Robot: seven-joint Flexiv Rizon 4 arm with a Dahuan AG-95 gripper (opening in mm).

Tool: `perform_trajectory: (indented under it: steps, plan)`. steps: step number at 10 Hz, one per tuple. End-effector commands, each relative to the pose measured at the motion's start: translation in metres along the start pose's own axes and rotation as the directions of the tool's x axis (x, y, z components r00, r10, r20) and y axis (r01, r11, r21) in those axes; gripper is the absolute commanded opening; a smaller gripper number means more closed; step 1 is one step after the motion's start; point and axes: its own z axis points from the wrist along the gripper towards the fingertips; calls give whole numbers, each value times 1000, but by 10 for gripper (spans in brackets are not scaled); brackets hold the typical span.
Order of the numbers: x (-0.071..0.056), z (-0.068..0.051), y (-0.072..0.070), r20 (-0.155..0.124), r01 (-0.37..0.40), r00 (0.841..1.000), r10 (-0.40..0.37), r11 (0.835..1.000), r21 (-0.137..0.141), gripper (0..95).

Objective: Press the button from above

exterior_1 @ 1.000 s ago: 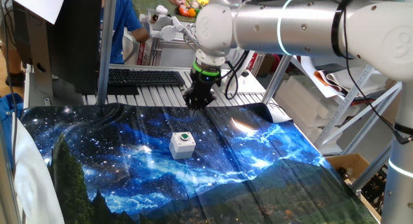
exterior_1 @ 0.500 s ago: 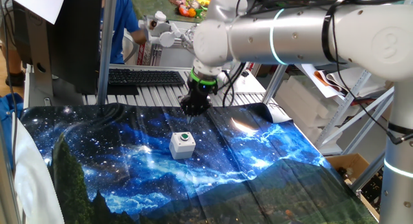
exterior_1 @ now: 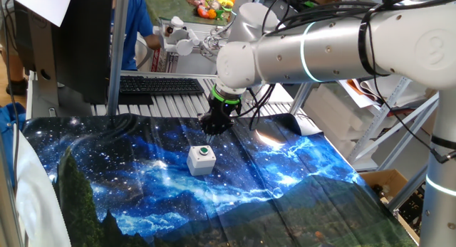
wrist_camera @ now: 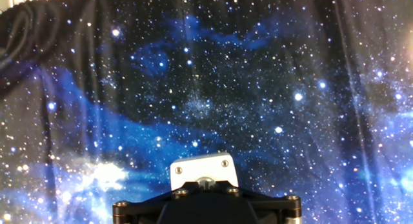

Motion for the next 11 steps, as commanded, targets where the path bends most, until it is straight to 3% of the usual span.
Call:
perform_trajectory:
  steps: [1,5,11]
  plan:
    - [2,2,-1,12,-1,1000,1,1000,8,0]
    - [6,10,-4,15,-10,1000,9,1000,4,0]
    - [7,7,-2,22,-10,1000,10,1000,8,0]
